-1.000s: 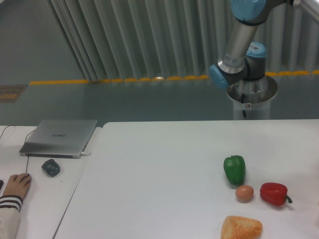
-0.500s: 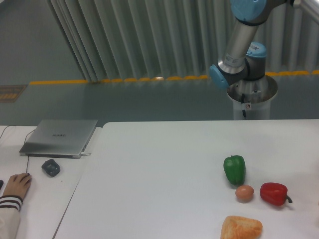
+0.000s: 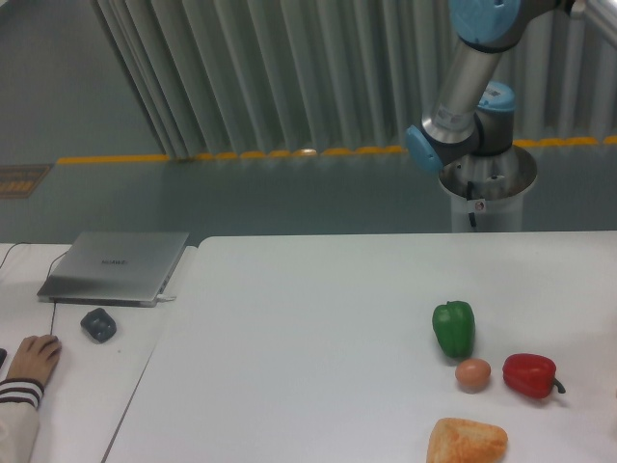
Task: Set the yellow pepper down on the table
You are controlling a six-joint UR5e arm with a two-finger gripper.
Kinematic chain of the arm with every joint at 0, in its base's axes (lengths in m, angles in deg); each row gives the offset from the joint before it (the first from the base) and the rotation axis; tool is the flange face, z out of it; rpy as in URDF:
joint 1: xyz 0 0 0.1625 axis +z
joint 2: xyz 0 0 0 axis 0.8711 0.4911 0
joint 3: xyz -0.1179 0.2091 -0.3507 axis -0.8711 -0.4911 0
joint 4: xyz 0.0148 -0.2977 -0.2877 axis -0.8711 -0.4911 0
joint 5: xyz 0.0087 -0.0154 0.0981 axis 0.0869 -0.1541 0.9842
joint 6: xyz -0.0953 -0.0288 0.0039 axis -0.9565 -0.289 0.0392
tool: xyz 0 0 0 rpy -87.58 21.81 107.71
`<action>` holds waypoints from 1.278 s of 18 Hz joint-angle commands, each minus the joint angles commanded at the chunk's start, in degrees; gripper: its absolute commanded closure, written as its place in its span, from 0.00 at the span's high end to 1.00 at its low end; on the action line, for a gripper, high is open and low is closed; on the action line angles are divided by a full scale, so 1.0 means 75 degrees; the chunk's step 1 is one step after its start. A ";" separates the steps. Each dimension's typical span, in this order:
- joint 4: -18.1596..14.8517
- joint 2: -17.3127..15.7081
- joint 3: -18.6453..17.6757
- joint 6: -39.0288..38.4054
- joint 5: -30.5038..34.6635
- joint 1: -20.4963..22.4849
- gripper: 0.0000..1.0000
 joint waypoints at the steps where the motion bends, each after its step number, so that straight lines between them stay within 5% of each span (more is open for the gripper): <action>1: 0.0000 -0.0012 0.0023 0.0012 -0.0011 0.0000 0.83; 4: -0.0047 -0.0023 0.0047 0.0035 -0.0012 0.0082 0.56; 11: -0.0093 -0.0047 0.0035 0.0035 -0.0012 0.0059 0.34; 14: -0.0222 -0.0082 0.0128 0.0012 -0.0012 0.0070 0.33; 19: -0.1814 -0.0117 0.1147 -0.0082 -0.0654 0.0071 0.33; 23: -0.2249 -0.0164 0.1511 -0.0457 -0.1136 0.0000 0.34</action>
